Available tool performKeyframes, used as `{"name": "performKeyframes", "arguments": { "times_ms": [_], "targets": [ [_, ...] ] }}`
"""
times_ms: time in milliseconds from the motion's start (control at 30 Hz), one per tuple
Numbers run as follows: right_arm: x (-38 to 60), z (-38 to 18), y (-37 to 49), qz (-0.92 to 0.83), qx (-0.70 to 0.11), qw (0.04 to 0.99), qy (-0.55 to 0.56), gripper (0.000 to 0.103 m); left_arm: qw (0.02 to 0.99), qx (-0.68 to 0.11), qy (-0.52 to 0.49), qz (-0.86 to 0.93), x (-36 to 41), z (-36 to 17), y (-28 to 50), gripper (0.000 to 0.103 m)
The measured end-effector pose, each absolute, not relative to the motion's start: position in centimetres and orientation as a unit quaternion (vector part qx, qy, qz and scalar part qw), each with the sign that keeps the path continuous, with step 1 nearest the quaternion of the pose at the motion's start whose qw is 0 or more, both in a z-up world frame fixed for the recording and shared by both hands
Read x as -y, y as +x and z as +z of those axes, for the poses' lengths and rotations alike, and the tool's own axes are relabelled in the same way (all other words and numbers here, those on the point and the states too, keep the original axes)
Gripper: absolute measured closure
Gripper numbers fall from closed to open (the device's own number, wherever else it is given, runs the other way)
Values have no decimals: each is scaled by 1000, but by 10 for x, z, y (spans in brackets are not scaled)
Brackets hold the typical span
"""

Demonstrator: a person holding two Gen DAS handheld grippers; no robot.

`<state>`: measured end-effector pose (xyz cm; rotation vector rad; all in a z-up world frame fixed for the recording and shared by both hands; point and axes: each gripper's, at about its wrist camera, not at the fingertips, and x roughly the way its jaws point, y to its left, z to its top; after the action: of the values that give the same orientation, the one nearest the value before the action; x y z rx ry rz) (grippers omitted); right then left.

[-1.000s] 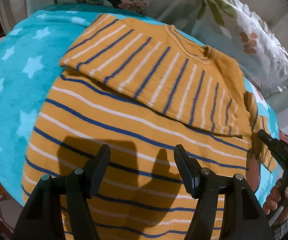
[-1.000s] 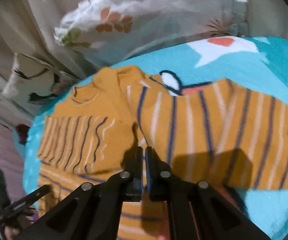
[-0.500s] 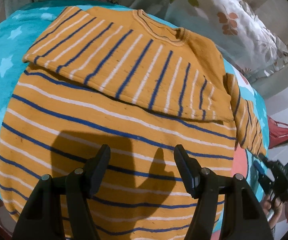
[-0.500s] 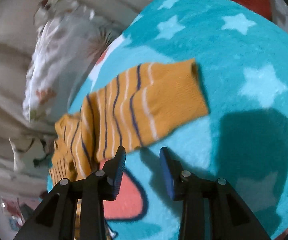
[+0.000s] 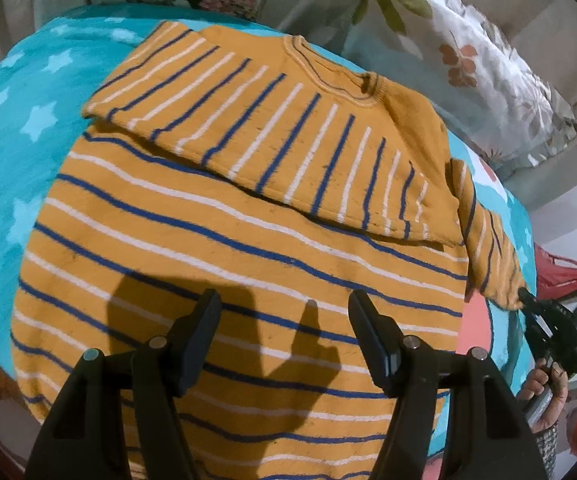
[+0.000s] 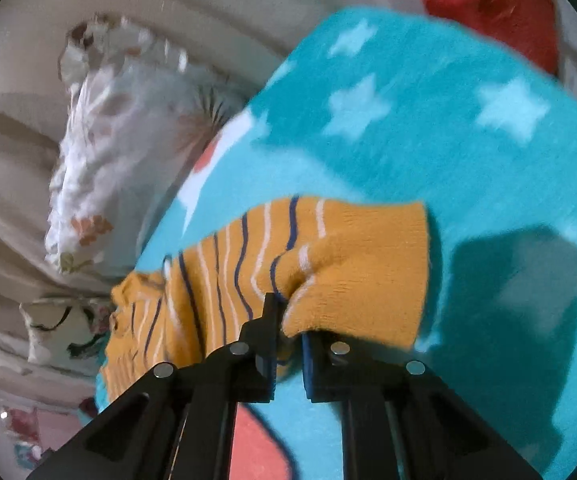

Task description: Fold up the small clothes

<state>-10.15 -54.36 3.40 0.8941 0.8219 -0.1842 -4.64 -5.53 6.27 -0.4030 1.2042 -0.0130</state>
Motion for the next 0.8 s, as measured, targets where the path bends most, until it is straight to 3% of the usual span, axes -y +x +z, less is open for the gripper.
{"name": "performKeyframes", "arguments": {
  "times_ms": [333,800],
  "targets": [
    [589,95,-125,-218,-320,849,361,95,804,-553,-220,2,15,59,-50,38],
    [340,154,-27,11,-363,890,275,95,818,-531,-218,-23,-71,75,-44,38]
  ]
}}
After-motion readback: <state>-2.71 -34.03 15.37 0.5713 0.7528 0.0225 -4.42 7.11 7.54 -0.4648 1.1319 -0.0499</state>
